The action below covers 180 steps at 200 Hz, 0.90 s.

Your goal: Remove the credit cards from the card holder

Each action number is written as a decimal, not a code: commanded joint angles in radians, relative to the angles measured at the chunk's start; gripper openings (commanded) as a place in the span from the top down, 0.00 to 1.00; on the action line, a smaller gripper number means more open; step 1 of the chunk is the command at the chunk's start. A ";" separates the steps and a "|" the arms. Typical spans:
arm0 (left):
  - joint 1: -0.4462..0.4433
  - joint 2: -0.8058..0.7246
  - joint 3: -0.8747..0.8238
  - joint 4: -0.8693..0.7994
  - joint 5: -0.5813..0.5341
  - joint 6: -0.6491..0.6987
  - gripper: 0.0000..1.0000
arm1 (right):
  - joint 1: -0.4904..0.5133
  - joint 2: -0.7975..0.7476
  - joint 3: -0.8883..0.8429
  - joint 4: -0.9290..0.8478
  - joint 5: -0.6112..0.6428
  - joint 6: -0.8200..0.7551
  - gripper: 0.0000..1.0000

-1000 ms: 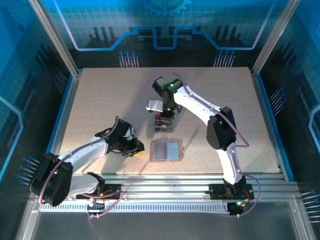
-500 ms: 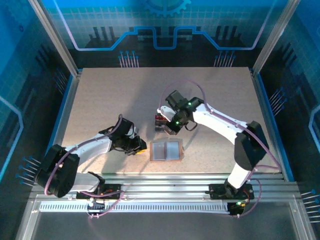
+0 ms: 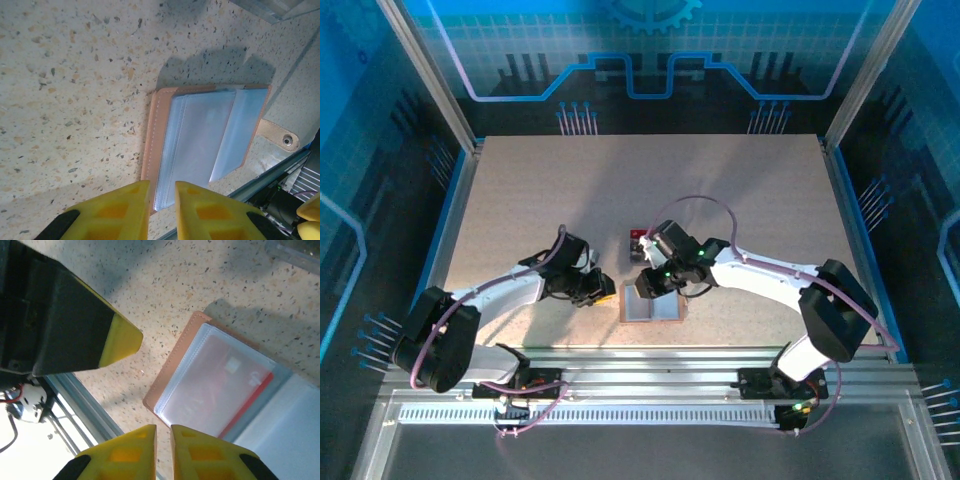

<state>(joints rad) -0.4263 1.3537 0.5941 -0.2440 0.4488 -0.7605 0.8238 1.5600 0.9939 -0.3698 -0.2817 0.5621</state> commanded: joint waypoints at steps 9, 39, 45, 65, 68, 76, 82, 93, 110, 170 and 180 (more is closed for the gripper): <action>0.008 0.020 0.018 0.015 0.015 -0.011 0.84 | 0.006 0.048 -0.041 0.119 -0.070 0.249 0.87; 0.008 0.055 0.000 0.069 0.057 -0.029 0.86 | 0.014 0.123 -0.051 0.193 -0.127 0.298 0.89; 0.009 0.061 -0.006 0.086 0.065 -0.036 0.87 | 0.016 0.136 -0.048 0.206 -0.131 0.299 0.89; 0.005 0.085 -0.020 0.148 0.100 -0.067 0.88 | 0.028 0.173 -0.029 0.208 -0.134 0.300 0.89; 0.002 0.089 -0.022 0.156 0.104 -0.072 0.89 | 0.030 0.178 -0.027 0.207 -0.135 0.299 0.89; -0.001 0.099 -0.021 0.175 0.117 -0.082 0.89 | 0.032 0.188 -0.019 0.197 -0.130 0.298 0.89; -0.006 0.107 -0.022 0.185 0.121 -0.088 0.90 | 0.033 0.196 -0.012 0.190 -0.125 0.298 0.89; -0.013 0.121 -0.019 0.183 0.118 -0.090 0.92 | 0.034 0.206 -0.004 0.172 -0.115 0.294 0.89; -0.018 0.140 -0.020 0.175 0.112 -0.090 0.96 | 0.035 0.214 0.000 0.153 -0.104 0.292 0.89; -0.034 0.205 -0.028 0.199 0.135 -0.095 1.00 | 0.037 0.233 -0.001 0.140 -0.097 0.284 0.90; -0.034 0.205 -0.030 0.197 0.130 -0.094 1.00 | 0.038 0.236 0.000 0.136 -0.092 0.282 0.89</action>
<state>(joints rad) -0.4530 1.5452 0.5777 -0.0601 0.5541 -0.8406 0.8482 1.7706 0.9707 -0.2070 -0.3817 0.8387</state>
